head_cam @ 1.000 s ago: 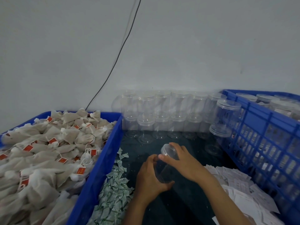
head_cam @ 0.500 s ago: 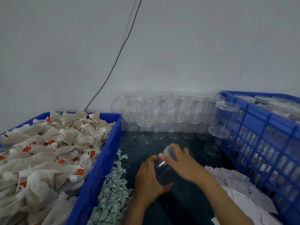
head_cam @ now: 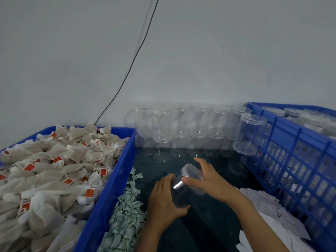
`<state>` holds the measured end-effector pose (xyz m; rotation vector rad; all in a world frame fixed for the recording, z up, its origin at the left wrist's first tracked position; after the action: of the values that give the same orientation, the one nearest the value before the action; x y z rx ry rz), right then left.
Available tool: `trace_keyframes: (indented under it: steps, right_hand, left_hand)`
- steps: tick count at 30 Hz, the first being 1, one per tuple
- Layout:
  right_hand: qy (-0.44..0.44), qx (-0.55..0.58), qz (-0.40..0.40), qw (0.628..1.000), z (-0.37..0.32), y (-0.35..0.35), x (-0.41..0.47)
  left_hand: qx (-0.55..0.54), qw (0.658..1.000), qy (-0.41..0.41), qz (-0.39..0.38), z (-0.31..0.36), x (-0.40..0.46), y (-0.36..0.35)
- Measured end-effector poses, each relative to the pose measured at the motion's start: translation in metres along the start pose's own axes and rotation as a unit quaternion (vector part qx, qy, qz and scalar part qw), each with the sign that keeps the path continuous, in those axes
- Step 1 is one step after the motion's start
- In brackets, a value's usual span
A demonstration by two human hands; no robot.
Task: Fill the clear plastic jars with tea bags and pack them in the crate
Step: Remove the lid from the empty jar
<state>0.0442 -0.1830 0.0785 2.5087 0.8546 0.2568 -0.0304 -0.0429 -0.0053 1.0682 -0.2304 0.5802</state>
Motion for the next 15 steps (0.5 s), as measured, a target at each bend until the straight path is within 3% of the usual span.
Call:
trace_keyframes:
  steps: [8,15]
  right_hand:
    - [0.108,0.118,-0.081,0.984,-0.003,0.019,-0.007]
    - [0.128,0.254,-0.187,0.940,0.012,0.029,-0.012]
  left_hand:
    - [-0.100,0.995,0.008,-0.023,0.007,-0.002,0.007]
    - [-0.286,0.929,-0.001,-0.236,0.008,0.000,0.012]
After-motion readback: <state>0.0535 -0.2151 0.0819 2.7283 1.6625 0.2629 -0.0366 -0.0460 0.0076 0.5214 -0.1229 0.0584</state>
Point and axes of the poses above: each hand's wrist, its own x-axis towards the middle knuckle, its own y-axis out of the back of the hand, z = x × y, the point moved 3 cm from there along x, towards the middle knuckle, and after that the axes turned 13 degrees about x, right-handed, at the moved point
